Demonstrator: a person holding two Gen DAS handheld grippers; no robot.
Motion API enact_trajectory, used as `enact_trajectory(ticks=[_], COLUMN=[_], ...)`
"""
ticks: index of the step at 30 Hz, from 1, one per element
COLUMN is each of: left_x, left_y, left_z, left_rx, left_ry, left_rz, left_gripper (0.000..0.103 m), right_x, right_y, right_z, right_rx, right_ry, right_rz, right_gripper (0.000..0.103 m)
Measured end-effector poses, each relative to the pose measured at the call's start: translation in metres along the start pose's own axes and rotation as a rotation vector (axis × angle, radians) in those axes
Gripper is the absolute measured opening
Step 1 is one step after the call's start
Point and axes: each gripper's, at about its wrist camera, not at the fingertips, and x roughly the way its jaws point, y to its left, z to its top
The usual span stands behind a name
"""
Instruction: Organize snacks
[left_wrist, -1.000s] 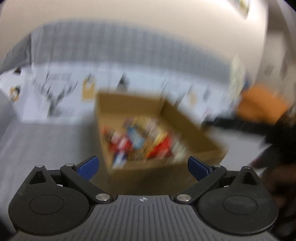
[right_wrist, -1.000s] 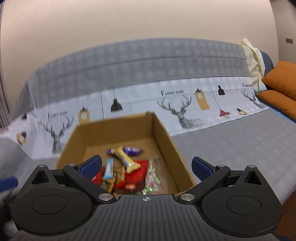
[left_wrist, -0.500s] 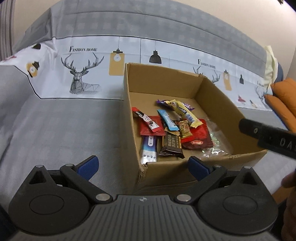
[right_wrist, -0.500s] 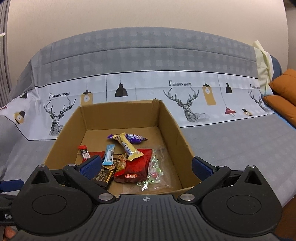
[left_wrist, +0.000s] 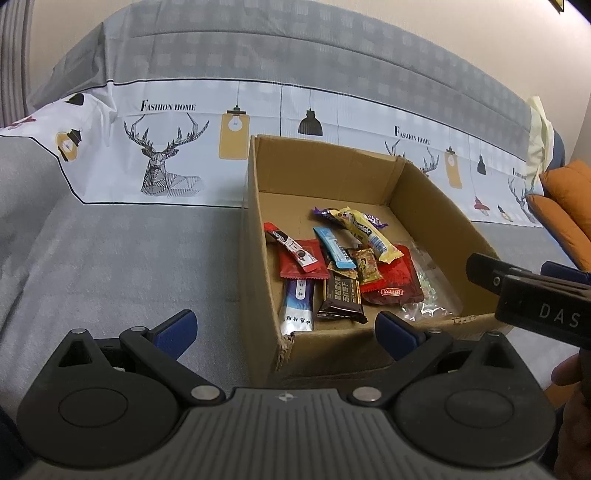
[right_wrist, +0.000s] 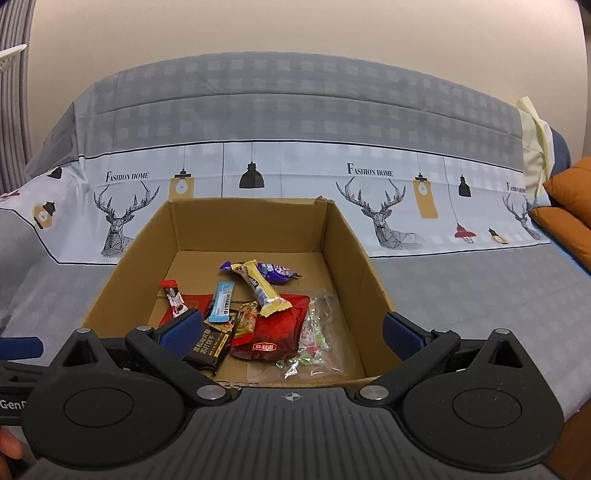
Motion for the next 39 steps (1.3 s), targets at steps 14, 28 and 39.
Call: enact_trajectory(ticks=[14,28,39], left_x=[-0.0001,0.0044,0.0034], left_y=[0.0009,-0.0006,-0.0048], left_z=[0.0007,0.0015,0.0003], left_rx=[-0.010,-0.019,0.001], left_ry=[0.011,0.032,0.021], left_rz=[-0.001,-0.007,0.008], left_gripper=[0.103,0.103,0.103], right_x=[0.0004,0.0016,0.0028], right_y=[0.0032,0.0089,0.0095], right_z=[-0.0031,-0.0047,-0.0045], right_rx=[-0.014,-0.027,-0.030], right_ry=[-0.002,0.002,0.004], right_rz=[-0.003,-0.003,-0.006], right_gripper=[0.103,0.103,0.103])
